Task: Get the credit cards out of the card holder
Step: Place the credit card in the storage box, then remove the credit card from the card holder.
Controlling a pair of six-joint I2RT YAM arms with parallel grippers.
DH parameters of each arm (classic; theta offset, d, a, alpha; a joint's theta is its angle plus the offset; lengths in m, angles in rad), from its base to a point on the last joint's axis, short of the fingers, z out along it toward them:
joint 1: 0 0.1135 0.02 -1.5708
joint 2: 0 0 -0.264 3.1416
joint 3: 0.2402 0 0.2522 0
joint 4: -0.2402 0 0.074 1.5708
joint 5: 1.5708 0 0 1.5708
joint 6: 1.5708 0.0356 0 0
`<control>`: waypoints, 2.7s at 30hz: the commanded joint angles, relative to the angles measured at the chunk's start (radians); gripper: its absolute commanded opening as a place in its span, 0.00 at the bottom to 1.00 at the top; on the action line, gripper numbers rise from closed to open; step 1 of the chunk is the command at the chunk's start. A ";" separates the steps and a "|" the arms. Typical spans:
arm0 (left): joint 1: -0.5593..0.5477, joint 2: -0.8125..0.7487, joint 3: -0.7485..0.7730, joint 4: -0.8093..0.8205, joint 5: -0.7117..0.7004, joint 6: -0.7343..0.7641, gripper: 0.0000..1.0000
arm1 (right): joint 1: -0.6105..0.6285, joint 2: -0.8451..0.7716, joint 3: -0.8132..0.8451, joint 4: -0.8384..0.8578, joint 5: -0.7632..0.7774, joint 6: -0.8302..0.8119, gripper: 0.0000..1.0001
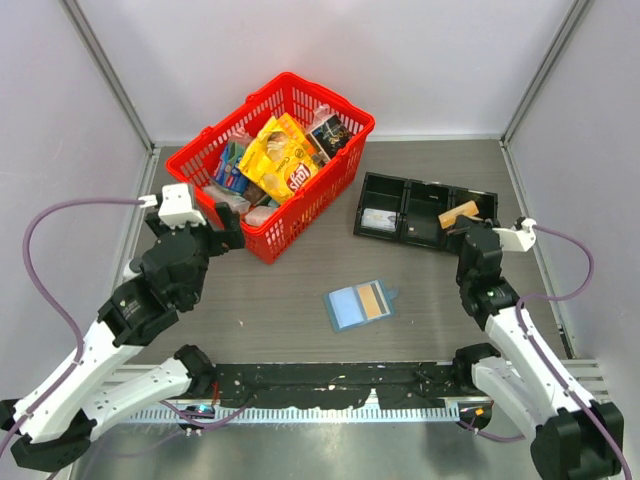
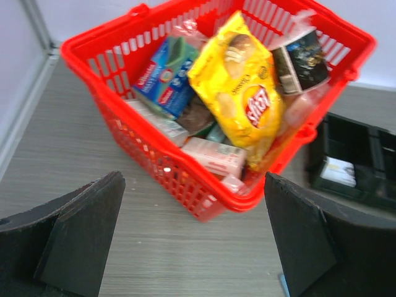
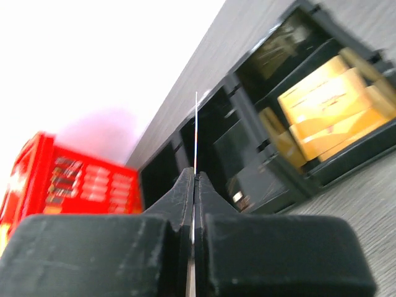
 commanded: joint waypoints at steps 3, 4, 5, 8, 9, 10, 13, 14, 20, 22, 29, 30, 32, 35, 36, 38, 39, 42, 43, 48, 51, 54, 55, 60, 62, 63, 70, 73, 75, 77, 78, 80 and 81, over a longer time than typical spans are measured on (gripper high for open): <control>0.002 -0.085 -0.132 0.164 -0.197 0.097 1.00 | -0.094 0.153 -0.009 0.146 0.228 0.186 0.01; 0.000 -0.093 -0.140 0.167 -0.217 0.099 1.00 | -0.110 0.170 -0.006 0.149 0.241 0.222 0.01; -0.001 -0.098 -0.146 0.179 -0.229 0.106 1.00 | -0.120 0.208 -0.001 0.155 0.246 0.237 0.01; 0.000 -0.101 -0.166 0.210 -0.261 0.139 1.00 | -0.134 0.270 -0.003 0.207 0.290 0.271 0.01; 0.000 -0.101 -0.169 0.214 -0.268 0.146 1.00 | -0.135 0.297 -0.001 0.230 0.295 0.274 0.01; 0.003 -0.102 -0.169 0.216 -0.269 0.149 1.00 | -0.143 0.316 0.005 0.235 0.301 0.285 0.01; 0.006 -0.101 -0.171 0.216 -0.268 0.151 1.00 | -0.154 0.405 0.020 0.242 0.311 0.308 0.01; 0.008 -0.101 -0.171 0.214 -0.268 0.149 1.00 | -0.160 0.440 0.030 0.244 0.304 0.319 0.01; 0.015 -0.107 -0.172 0.210 -0.260 0.140 1.00 | -0.167 0.612 0.082 0.236 0.291 0.424 0.01; 0.017 -0.109 -0.174 0.210 -0.262 0.140 1.00 | -0.169 0.653 0.091 0.259 0.291 0.434 0.02; 0.023 -0.105 -0.172 0.208 -0.259 0.142 1.00 | -0.189 0.733 0.117 0.256 0.219 0.457 0.09; 0.023 -0.104 -0.171 0.207 -0.255 0.142 1.00 | -0.190 0.735 0.116 0.252 0.199 0.457 0.12; 0.023 -0.105 -0.171 0.205 -0.254 0.139 1.00 | -0.190 0.727 0.105 0.244 0.182 0.451 0.30; 0.023 -0.106 -0.171 0.204 -0.248 0.136 1.00 | -0.193 0.680 0.079 0.212 0.151 0.437 0.50; 0.023 -0.104 -0.171 0.204 -0.246 0.136 1.00 | -0.193 0.652 0.068 0.206 0.146 0.419 0.59; 0.022 -0.104 -0.169 0.202 -0.240 0.132 1.00 | -0.192 0.603 0.056 0.170 0.133 0.397 0.69; 0.023 -0.104 -0.169 0.202 -0.236 0.131 1.00 | -0.193 0.582 0.048 0.158 0.123 0.382 0.71; 0.023 -0.093 -0.164 0.196 -0.219 0.122 1.00 | -0.192 0.467 0.024 0.130 0.105 0.310 0.82; 0.023 -0.090 -0.160 0.187 -0.205 0.116 0.99 | -0.192 0.445 0.022 0.108 0.096 0.273 0.85; 0.022 -0.052 -0.120 0.120 -0.121 0.022 1.00 | -0.192 0.264 0.037 0.040 -0.030 0.041 0.93; 0.023 -0.009 -0.086 0.073 -0.047 -0.054 0.99 | -0.192 0.206 0.053 0.012 -0.221 -0.136 0.92; 0.022 0.045 -0.043 0.011 0.020 -0.137 1.00 | -0.189 0.189 0.079 -0.079 -0.373 -0.230 0.91; 0.020 0.060 -0.031 -0.003 0.045 -0.162 1.00 | -0.180 0.181 0.085 -0.096 -0.393 -0.264 0.91; -0.009 0.138 0.013 -0.062 0.153 -0.263 1.00 | -0.074 0.130 0.080 -0.198 -0.504 -0.381 0.84; -0.044 0.169 0.024 -0.065 0.169 -0.279 1.00 | -0.001 0.106 0.082 -0.236 -0.495 -0.402 0.80; -0.069 0.187 0.035 -0.074 0.169 -0.288 1.00 | 0.027 0.092 0.080 -0.242 -0.495 -0.408 0.79; -0.245 0.350 0.125 -0.129 0.133 -0.318 1.00 | 0.266 0.109 0.068 -0.267 -0.539 -0.408 0.67; -0.314 0.410 0.156 -0.140 0.133 -0.331 1.00 | 0.325 0.144 0.068 -0.262 -0.561 -0.412 0.61; -0.337 0.447 0.158 -0.131 0.146 -0.338 1.00 | 0.359 0.175 0.062 -0.244 -0.573 -0.410 0.59; -0.350 0.491 0.153 -0.129 0.174 -0.348 1.00 | 0.382 0.215 0.059 -0.239 -0.578 -0.412 0.56; -0.354 0.512 0.153 -0.134 0.186 -0.352 1.00 | 0.388 0.244 0.057 -0.238 -0.578 -0.413 0.54; -0.362 0.578 0.155 -0.143 0.206 -0.355 0.99 | 0.396 0.282 0.056 -0.235 -0.591 -0.415 0.52; -0.362 0.603 0.152 -0.146 0.223 -0.355 1.00 | 0.397 0.293 0.054 -0.236 -0.595 -0.421 0.52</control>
